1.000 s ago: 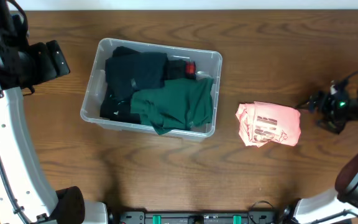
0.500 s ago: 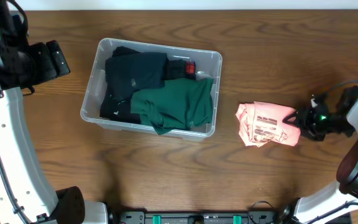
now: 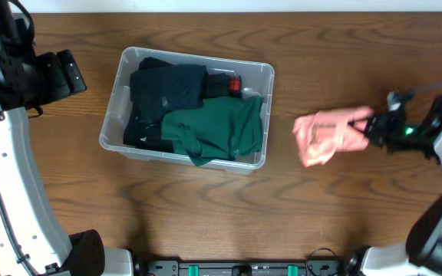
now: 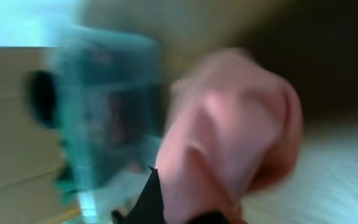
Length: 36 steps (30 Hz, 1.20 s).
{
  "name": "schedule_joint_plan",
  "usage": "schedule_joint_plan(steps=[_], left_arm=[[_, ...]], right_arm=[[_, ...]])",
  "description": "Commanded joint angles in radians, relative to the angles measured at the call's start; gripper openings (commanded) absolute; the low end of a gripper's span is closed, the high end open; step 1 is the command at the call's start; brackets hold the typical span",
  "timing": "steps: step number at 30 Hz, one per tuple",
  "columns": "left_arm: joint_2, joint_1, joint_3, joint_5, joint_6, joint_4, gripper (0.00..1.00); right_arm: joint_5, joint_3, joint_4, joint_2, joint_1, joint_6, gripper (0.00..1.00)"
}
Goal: Pack container
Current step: 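Lift the pink shirt and carry it over the bin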
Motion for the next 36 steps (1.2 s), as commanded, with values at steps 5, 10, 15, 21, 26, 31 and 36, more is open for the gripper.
schedule_joint_plan(steps=[5,10,15,21,26,31,36], left_arm=[[-0.008,0.004,-0.008,-0.008,-0.005,-0.004,0.98],[-0.008,0.004,-0.008,-0.008,-0.005,-0.004,0.98],[-0.008,0.004,-0.008,-0.008,-0.005,-0.004,0.98],[-0.008,0.004,-0.008,-0.008,-0.005,-0.004,0.98],[-0.008,0.004,-0.008,-0.008,-0.005,-0.004,0.98],[-0.008,0.004,-0.008,-0.008,-0.006,-0.004,0.98],[-0.008,0.004,-0.008,-0.008,-0.005,-0.004,0.98]], right_arm=[[-0.317,0.072,0.417,-0.249,0.159,0.481,0.01],[-0.216,0.071,0.809,-0.275,0.330,0.818,0.01],[0.087,0.071,0.908,-0.269,0.542,0.885,0.01],[0.454,0.071,0.923,-0.214,0.745,0.903,0.01],[0.581,0.071,1.094,-0.070,0.893,0.929,0.01],[0.588,0.070,1.125,0.065,0.915,0.908,0.01],[0.612,0.071,0.922,0.122,0.885,0.687,0.01]])
